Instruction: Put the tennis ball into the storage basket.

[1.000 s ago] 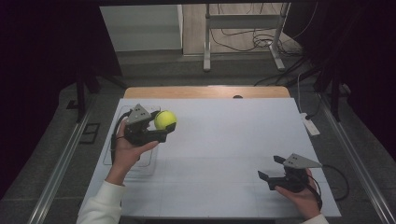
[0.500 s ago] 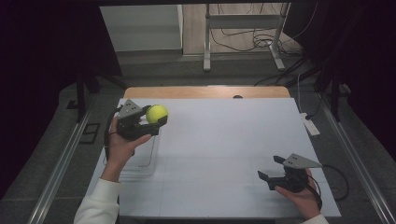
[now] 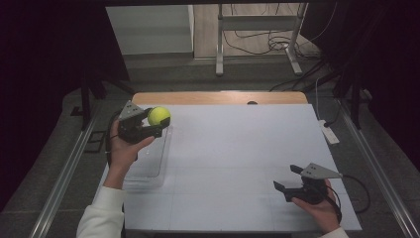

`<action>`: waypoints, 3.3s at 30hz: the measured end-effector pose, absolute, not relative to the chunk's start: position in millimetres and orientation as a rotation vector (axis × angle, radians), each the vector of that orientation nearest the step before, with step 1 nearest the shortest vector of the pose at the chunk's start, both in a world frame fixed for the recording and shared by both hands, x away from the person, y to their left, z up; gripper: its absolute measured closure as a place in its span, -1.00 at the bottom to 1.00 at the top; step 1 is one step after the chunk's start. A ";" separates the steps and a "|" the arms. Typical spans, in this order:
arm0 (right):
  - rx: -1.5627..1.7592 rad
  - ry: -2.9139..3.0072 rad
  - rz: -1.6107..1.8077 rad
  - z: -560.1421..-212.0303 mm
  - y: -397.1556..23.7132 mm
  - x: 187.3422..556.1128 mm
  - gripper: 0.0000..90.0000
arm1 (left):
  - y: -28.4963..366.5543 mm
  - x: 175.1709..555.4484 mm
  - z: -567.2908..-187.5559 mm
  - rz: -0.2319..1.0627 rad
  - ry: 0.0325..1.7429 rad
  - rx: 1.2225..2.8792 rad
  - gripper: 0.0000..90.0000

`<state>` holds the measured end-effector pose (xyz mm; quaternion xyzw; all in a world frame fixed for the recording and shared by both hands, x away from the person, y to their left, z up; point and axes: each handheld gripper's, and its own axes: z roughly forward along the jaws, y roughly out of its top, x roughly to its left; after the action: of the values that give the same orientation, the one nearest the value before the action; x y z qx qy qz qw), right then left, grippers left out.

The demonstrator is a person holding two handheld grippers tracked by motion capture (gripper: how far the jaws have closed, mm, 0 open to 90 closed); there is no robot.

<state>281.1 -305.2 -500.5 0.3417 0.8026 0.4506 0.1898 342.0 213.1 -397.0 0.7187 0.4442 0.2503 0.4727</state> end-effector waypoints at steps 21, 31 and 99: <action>0.957 2.256 1.260 -500.4 -305.0 281.0 -0.73 | 221.3 357.8 -403.2 0.645 1.151 1.762 -0.40; 0.959 2.257 1.261 -500.9 -305.1 281.8 -0.73 | 232.3 370.0 -406.7 0.651 1.192 1.741 -0.40; 0.963 2.252 1.262 -500.2 -305.7 280.9 -0.72 | 283.8 398.1 -438.3 0.710 1.441 1.729 -0.40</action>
<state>280.9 -305.7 -500.2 0.3430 0.8021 0.4496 0.1920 398.1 283.8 -438.3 0.6774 0.5644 0.2782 0.3810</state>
